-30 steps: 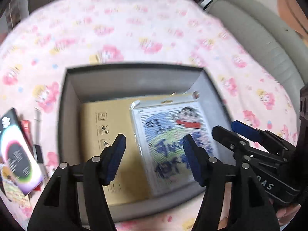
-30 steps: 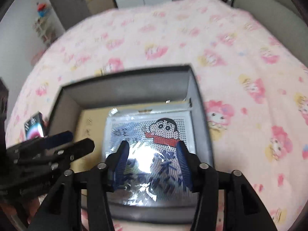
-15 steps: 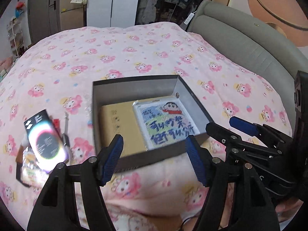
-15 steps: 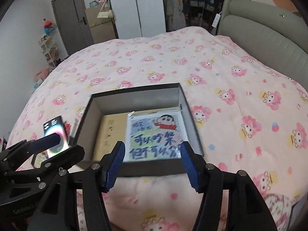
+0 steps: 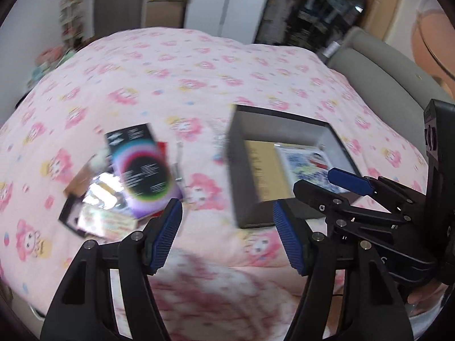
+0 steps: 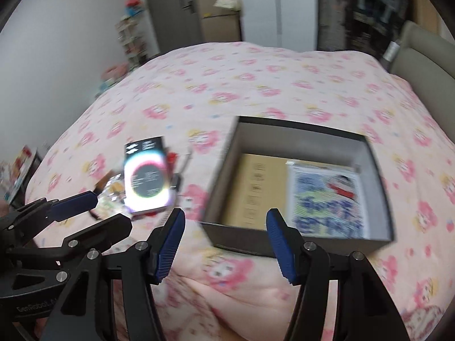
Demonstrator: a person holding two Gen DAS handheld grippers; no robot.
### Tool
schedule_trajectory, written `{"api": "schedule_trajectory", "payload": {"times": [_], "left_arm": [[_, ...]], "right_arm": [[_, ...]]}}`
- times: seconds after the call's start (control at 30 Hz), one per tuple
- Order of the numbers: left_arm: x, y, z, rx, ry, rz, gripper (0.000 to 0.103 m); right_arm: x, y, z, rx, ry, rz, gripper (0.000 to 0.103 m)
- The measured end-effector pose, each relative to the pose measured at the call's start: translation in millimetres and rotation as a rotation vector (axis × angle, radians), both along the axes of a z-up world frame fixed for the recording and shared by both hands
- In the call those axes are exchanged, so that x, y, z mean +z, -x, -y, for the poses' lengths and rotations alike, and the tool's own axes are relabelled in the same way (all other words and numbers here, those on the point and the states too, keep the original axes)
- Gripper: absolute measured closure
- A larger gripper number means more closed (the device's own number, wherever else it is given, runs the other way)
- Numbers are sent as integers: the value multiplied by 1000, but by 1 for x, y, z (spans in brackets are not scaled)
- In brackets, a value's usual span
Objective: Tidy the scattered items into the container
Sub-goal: 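Move the left gripper to the black Smart Devil box and grasp it, then lift the Smart Devil box with the left gripper and carry it to the black box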
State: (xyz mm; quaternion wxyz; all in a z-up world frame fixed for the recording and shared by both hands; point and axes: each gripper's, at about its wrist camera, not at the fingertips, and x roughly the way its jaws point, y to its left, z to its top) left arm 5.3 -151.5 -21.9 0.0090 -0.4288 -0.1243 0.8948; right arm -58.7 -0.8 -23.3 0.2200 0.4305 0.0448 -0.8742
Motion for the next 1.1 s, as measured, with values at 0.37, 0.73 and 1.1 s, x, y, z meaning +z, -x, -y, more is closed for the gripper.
{"api": "schedule_trajectory", "payload": {"times": [0.37,0.73,1.1], "left_arm": [[-80,25,114,167,-120,100,39],[-149,86,165,130,-228,230,61],[-176,98,179,148,-325,210,74]], "right_arm": [[-71,48,122,183,-23,173,47],[-137,115,172,235,-98,259,47],[-171,134,176,239,-1,391,46]]}}
